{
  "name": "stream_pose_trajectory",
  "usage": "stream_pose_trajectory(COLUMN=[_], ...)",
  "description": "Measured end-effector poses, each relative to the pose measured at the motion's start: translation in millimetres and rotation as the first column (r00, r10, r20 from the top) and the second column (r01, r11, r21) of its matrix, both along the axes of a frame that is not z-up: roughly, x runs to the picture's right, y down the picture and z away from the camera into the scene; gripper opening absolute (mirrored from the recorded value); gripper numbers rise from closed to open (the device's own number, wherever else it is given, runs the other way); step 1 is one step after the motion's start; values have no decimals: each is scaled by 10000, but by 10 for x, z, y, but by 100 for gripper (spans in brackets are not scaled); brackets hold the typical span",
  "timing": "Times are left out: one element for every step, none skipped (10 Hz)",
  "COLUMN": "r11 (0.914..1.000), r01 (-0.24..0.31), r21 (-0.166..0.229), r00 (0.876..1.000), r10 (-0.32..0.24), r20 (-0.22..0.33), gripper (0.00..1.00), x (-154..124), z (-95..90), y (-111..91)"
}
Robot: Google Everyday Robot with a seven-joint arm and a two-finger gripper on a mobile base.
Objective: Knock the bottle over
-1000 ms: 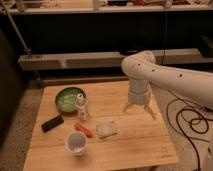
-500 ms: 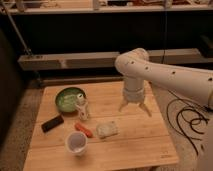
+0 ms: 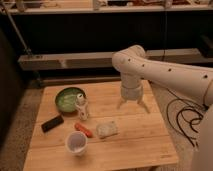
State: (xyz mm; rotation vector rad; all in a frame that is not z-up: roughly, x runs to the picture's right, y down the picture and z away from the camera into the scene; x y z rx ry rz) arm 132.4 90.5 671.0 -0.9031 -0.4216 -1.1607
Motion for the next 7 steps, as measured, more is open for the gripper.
stream_pose_trajectory(r11=[10000,10000,9999,9997,9996,9994,9992], r01=[55,94,157,220,281,331,398], r21=[25,27,39,41,46,55,64], r00=[10000,10000,9999,9997,9995,9993,9990], r10=[-55,-94,-157,-220,-282,-332,-399], r20=[-12,-1,40,77,140,190,190], gripper=[80,80,80,80,80,80,80], x=[28,48,42,-1,-48,-56,-27], z=[-7,-12,-6,8,10,0,-3], y=[-15,-24,-53,-82,-100,-115,-136])
